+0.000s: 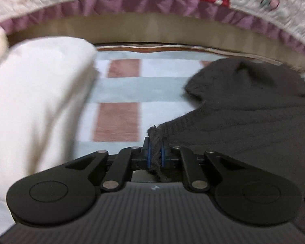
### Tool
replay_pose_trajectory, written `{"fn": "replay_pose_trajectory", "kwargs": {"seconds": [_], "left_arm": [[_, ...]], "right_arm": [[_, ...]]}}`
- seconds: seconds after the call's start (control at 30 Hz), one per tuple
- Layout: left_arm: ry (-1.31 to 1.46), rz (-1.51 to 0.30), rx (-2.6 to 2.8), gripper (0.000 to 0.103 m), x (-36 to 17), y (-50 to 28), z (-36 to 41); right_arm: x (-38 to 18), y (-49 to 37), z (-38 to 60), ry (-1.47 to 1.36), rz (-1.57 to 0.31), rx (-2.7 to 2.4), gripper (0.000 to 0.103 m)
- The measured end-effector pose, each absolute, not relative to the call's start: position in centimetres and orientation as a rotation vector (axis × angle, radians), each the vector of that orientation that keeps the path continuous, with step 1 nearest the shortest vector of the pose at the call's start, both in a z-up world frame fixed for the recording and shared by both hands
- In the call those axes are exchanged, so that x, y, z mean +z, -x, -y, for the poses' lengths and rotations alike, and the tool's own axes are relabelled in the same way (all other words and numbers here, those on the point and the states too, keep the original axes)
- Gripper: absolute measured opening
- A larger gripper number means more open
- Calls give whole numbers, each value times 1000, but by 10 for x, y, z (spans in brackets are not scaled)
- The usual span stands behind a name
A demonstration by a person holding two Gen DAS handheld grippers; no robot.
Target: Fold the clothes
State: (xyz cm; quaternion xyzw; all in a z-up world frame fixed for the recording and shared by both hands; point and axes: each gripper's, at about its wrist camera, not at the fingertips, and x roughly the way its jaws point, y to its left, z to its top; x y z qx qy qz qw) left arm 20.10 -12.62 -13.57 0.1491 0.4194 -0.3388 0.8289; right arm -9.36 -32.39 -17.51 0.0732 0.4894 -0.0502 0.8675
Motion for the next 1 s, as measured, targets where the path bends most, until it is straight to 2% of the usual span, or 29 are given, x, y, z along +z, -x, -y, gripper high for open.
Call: {"fn": "replay_pose_trajectory", "kwargs": {"seconds": [0.17,0.3,0.33,0.4,0.63,0.77,0.83,0.87,1.0], "left_arm": [[-367,-917,-632,13,-145,-204,131],[-561,-832,-465,15,-142,-195,129],[-559,-829,-519,17,-139,-191,127],[-521,-832,-622,18,-132,-184,121],[-226,-821,-947,18,-87,-135,114],[-242,-834,-1185,18,-80,-77,132],[-292,-859,-1290,25,-84,-49,146],[-332,-875,-1321,32,-88,-38,150],[-468,-907,-1422,34,-97,-2,160]], "right_arm": [[-174,99,329,-167,-1019,-110,68],[-169,100,329,-180,-1030,-123,68],[-162,101,321,-182,-1029,-84,66],[-146,101,303,-183,-1022,20,61],[-94,106,241,-154,-1005,363,59],[-97,161,272,-228,-1078,223,59],[-101,201,302,-319,-1098,72,59],[-102,227,314,-348,-1105,-7,59],[-99,315,324,-343,-1180,-239,60]]}}
